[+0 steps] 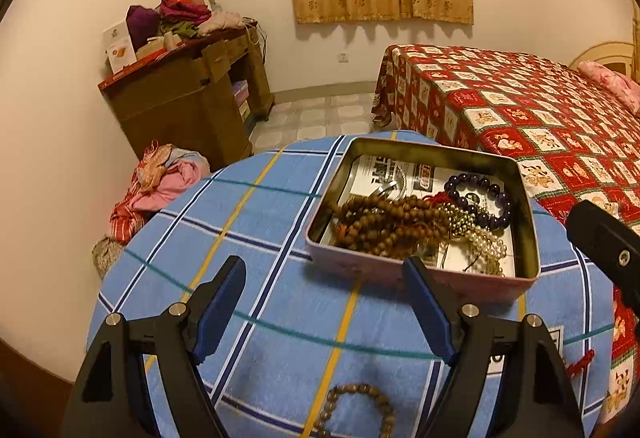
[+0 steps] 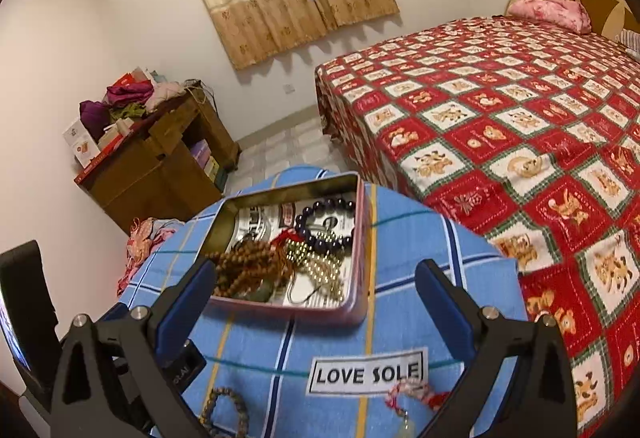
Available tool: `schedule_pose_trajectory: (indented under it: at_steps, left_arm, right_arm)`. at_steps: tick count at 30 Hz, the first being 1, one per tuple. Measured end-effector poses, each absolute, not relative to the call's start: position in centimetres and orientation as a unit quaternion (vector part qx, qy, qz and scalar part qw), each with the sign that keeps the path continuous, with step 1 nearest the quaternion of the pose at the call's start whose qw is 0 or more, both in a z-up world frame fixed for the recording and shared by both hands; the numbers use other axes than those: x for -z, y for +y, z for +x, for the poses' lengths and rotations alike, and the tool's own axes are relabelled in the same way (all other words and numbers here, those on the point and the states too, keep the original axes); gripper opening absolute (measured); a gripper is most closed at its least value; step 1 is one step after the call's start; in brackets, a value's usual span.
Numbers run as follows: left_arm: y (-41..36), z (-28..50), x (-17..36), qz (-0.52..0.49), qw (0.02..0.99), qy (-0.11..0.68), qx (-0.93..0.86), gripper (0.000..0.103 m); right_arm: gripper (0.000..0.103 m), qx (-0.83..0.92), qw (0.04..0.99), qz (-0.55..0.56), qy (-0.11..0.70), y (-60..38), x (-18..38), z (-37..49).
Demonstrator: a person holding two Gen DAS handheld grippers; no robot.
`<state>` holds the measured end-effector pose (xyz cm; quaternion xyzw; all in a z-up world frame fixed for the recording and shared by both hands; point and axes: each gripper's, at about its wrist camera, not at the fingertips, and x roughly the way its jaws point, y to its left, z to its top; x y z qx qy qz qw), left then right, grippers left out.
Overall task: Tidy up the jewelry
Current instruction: 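Withdraw both tools and move the left gripper to the grey bead bracelet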
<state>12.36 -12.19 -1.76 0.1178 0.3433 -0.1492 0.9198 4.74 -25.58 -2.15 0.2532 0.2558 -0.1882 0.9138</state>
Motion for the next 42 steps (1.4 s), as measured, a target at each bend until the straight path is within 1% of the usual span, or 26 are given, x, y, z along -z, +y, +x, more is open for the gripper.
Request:
schedule_pose_trajectory:
  at_steps: [12,19,25,30,34,42]
  left_arm:
    - [-9.9,9.8,2.5,0.109,0.918,0.349,0.156,0.080]
    - [-7.7,8.2,4.1,0.106,0.914,0.360,0.150,0.080]
    - [-4.6,7.1,5.4,0.083,0.915,0.370,0.137,0.080]
    - [-1.7,6.0,6.5,0.048,0.917,0.373,0.129,0.080]
    - [-1.0,4.9,7.1,0.041,0.917,0.371,0.142,0.080]
    - [-1.7,4.7,7.3,0.047,0.909,0.378,0.168,0.080]
  right_arm:
    - [0.102,0.186,0.919,0.228,0.263,-23.3,2.3,2.9]
    - [0.102,0.201,0.928,0.198,0.245,-21.6,3.1,0.6]
    - [0.102,0.222,0.936,0.150,0.228,-20.2,3.9,-0.6]
    - [0.102,0.220,0.938,0.132,0.233,-19.4,4.8,-0.7]
    - [0.102,0.205,0.941,0.119,0.241,-18.6,5.5,-1.3]
    - [0.102,0.190,0.952,0.076,0.226,-16.7,6.1,-3.4]
